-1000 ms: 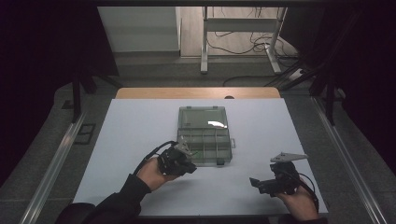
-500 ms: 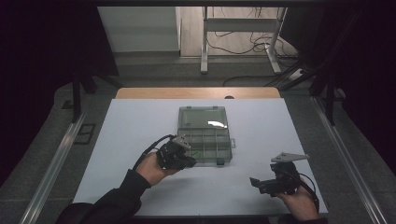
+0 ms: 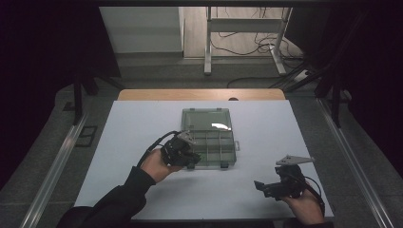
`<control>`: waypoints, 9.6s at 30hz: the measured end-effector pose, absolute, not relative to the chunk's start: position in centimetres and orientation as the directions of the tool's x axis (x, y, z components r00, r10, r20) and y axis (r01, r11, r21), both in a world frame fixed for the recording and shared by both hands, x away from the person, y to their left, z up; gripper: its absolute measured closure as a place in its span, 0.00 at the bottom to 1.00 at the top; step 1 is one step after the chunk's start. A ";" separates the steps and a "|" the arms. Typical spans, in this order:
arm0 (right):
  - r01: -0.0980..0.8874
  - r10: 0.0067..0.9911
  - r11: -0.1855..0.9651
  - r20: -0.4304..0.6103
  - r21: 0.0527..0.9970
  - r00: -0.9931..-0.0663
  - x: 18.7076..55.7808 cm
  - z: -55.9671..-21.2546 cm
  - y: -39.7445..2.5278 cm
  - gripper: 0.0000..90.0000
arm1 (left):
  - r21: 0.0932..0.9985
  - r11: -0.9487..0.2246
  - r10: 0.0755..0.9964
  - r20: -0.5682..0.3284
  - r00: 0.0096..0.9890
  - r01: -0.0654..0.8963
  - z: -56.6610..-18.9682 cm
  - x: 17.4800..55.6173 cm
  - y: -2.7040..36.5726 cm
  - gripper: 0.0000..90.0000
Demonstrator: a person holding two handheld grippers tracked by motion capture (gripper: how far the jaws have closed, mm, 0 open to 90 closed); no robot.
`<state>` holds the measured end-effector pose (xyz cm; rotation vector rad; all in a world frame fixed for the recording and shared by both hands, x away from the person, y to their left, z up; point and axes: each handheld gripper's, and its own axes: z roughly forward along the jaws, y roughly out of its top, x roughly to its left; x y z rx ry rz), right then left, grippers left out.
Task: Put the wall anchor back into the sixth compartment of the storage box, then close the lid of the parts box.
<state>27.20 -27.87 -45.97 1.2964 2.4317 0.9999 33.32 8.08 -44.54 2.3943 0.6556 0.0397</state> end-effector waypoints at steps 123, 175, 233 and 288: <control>0.653 0.792 0.386 0.129 0.651 -0.597 27.2 -46.0 -27.9 0.00 | 0.645 -0.576 0.559 -0.139 0.817 0.503 -45.4 35.4 8.7 0.63; 0.652 0.793 0.391 0.122 0.650 -0.597 27.1 -45.9 -27.9 0.00 | 0.748 -0.432 0.623 -0.156 0.766 0.503 -43.5 28.3 16.5 0.06; 0.645 0.792 0.396 0.111 0.654 -0.600 27.1 -45.9 -27.8 0.00 | 0.711 -0.403 0.789 -0.049 0.613 0.576 -47.1 24.1 24.6 0.00; 0.539 0.770 0.409 0.038 0.736 -0.637 28.4 -44.5 -26.3 0.00 | 0.768 -0.354 0.739 -0.121 0.663 0.535 -46.6 26.3 23.3 0.01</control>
